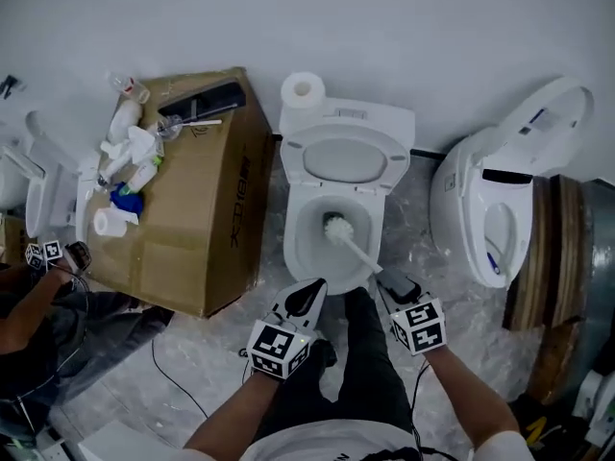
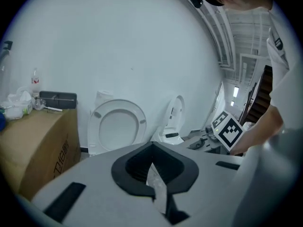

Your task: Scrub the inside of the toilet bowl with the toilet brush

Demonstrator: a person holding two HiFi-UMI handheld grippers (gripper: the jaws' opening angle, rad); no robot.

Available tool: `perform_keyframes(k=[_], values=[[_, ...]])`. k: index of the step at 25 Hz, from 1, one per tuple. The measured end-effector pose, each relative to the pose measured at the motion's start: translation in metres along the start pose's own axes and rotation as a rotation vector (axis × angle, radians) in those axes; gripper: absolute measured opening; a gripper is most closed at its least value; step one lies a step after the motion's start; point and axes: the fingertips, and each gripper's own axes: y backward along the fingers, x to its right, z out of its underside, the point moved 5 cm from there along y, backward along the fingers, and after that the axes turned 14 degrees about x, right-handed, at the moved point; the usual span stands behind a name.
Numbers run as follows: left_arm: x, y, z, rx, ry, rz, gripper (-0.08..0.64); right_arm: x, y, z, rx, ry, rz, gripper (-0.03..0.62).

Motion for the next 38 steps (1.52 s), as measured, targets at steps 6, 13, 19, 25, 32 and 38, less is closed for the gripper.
perform_keyframes(k=[6, 13, 19, 25, 32, 38], values=[[0.032, 0.027, -0.059, 0.055, -0.014, 0.01, 0.008, -0.02, 0.065, -0.053, 0.107, -0.024, 0.017, 0.155], [0.064, 0.054, -0.125, 0.118, -0.031, 0.008, 0.008, -0.047, 0.135, -0.106, 0.211, -0.067, 0.008, 0.155], [0.096, 0.066, -0.166, 0.19, -0.045, 0.04, 0.008, -0.057, 0.179, -0.146, 0.305, -0.05, 0.01, 0.155], [0.121, 0.07, -0.197, 0.245, -0.062, 0.064, 0.008, -0.058, 0.212, -0.171, 0.373, -0.038, 0.02, 0.155], [0.109, 0.085, -0.217, 0.293, -0.057, 0.043, 0.008, -0.074, 0.22, -0.189, 0.445, -0.028, 0.019, 0.155], [0.106, 0.094, -0.227, 0.322, -0.058, 0.031, 0.008, -0.083, 0.227, -0.199, 0.479, -0.022, 0.017, 0.155]])
